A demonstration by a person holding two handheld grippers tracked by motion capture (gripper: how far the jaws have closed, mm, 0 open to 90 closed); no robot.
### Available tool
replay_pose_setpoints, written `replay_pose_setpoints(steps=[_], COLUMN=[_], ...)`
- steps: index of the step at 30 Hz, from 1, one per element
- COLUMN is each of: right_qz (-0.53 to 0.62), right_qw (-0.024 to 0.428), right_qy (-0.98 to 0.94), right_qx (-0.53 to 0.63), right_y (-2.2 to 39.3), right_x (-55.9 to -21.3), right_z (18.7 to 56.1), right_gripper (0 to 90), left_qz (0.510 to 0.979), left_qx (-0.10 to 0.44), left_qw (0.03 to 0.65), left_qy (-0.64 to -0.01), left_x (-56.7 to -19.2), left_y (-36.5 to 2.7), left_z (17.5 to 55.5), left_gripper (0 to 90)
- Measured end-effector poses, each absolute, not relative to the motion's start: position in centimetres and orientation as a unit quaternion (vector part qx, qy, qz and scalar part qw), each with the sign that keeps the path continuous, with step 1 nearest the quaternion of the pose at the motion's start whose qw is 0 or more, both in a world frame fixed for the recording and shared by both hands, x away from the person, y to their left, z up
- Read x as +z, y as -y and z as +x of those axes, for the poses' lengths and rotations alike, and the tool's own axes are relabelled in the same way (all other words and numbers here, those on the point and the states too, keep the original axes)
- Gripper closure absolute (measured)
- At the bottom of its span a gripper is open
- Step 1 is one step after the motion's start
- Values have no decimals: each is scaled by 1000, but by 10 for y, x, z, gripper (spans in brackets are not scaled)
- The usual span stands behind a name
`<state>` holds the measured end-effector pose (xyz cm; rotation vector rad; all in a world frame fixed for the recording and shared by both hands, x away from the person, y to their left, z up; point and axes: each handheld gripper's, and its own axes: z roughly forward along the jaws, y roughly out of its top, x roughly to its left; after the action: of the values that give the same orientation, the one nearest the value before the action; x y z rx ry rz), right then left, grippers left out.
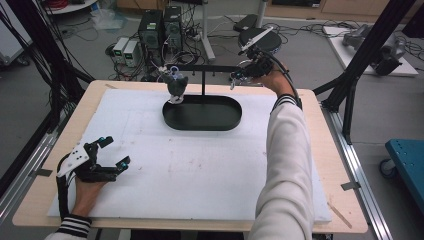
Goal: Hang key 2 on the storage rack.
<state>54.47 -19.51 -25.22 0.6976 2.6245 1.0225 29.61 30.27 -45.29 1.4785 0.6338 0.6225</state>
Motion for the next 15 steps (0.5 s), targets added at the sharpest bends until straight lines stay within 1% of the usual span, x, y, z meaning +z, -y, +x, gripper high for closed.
replay_pose_setpoints(steps=[15], right_qz=[252], right_qw=[126], right_qy=[-892], right_qx=[353], right_y=[199], right_x=[-256], right_z=[551], right_gripper=[885], left_qz=[650], left_qx=[274], left_qw=[652], left_qy=[-280], left_x=[-453], left_y=[-303], left_z=[296], left_gripper=[17])
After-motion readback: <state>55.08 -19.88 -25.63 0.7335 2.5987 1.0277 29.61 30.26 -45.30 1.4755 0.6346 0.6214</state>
